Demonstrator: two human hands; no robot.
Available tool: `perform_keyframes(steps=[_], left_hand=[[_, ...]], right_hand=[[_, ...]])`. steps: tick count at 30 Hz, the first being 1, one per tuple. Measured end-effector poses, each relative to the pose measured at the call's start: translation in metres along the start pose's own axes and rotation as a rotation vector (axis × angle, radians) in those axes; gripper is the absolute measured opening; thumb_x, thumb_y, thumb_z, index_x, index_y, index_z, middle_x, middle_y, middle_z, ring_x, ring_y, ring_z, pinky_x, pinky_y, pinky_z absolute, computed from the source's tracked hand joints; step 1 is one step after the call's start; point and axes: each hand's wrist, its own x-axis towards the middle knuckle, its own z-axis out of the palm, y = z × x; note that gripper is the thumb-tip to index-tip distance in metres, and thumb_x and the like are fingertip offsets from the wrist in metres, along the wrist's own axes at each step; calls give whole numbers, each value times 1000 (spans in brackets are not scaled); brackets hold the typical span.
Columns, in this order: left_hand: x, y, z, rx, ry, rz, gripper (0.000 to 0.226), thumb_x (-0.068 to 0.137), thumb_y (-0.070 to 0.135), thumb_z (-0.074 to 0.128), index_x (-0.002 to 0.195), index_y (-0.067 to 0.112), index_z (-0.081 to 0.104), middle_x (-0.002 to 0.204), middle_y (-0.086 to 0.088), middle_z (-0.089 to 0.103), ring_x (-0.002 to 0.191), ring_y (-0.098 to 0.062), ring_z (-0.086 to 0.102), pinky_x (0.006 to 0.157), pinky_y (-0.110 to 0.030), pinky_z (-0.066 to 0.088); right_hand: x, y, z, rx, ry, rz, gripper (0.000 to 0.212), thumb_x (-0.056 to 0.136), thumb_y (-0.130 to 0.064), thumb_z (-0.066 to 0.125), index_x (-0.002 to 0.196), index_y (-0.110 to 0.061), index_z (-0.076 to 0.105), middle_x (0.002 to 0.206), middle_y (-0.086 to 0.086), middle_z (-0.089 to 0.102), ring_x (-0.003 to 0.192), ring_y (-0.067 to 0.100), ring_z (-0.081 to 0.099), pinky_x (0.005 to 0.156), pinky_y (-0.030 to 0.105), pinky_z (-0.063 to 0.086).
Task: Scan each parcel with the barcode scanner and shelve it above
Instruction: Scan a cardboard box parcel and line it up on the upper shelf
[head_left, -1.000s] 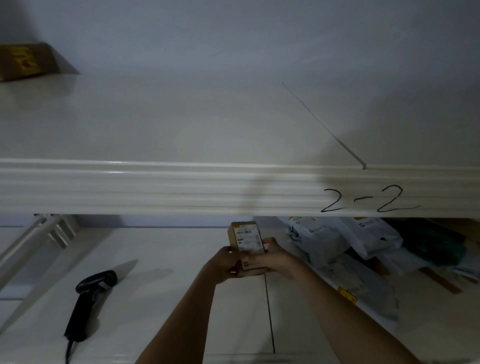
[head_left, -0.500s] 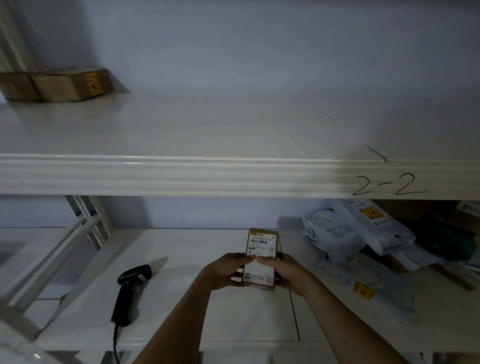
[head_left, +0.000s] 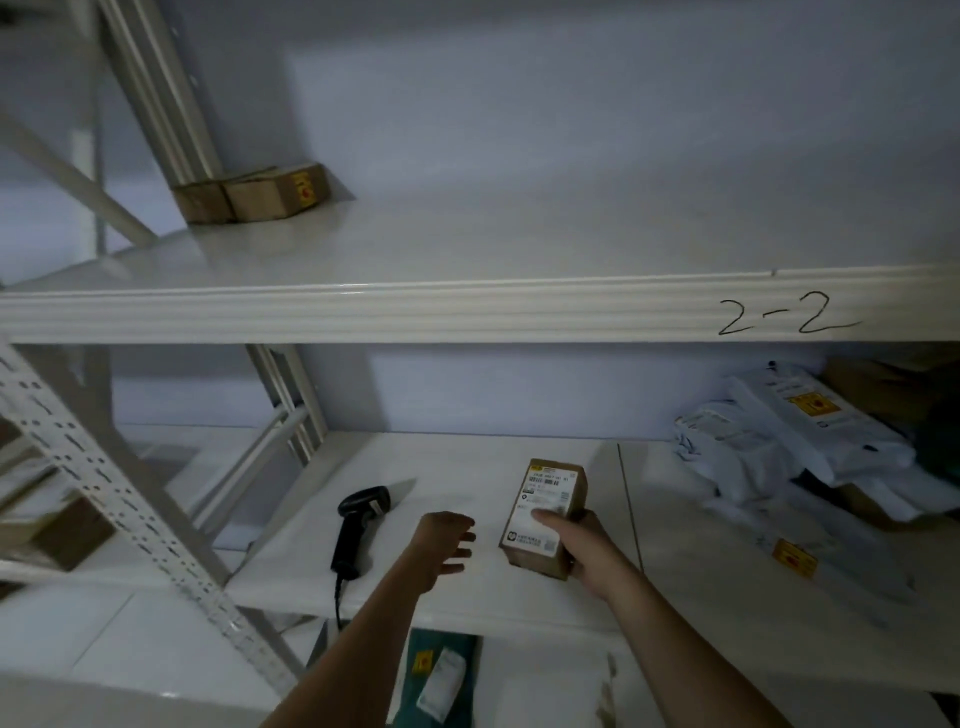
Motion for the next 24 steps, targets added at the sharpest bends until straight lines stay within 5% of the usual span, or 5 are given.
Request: perform_keyframes(steps=[9, 13, 16, 19, 24], left_hand=[[30, -36, -105, 189, 314, -3, 17, 94, 14, 50, 103, 5, 61, 87, -10, 60, 67, -21, 53, 64, -32, 46], [56, -41, -154, 377, 420, -22, 28, 91, 20, 57, 111, 2, 62, 99, -16, 65, 89, -31, 63, 73, -32, 50], [80, -46, -181, 270, 360, -63, 55, 91, 20, 63, 139, 4, 41, 132, -22, 51, 118, -38, 53, 96, -41, 49], [103, -49, -192, 191, 215, -114, 72, 91, 15, 65, 149, 2, 25, 139, -25, 44, 123, -40, 49, 97, -44, 49], [125, -57, -195, 208, 120, -123, 44, 88, 11, 69, 124, -10, 55, 122, -27, 60, 111, -39, 60, 97, -45, 51]], right_hand=[[19, 30, 83, -41, 26, 66, 62, 83, -8, 79, 138, -6, 50, 126, 18, 68, 105, 34, 70, 89, 50, 58], [42, 33, 123, -83, 80, 71, 60, 83, -12, 80, 136, -9, 52, 124, 15, 69, 99, 29, 71, 72, 38, 61], [61, 38, 151, -148, 134, 119, 65, 83, -18, 80, 137, -10, 45, 128, 15, 66, 106, 32, 68, 87, 49, 59], [78, 44, 171, -167, 167, 132, 71, 84, -16, 79, 142, -9, 38, 132, 17, 62, 110, 34, 66, 95, 51, 55], [89, 49, 182, -106, 198, 159, 68, 86, -11, 73, 141, -10, 34, 132, 19, 59, 109, 37, 65, 95, 55, 54]])
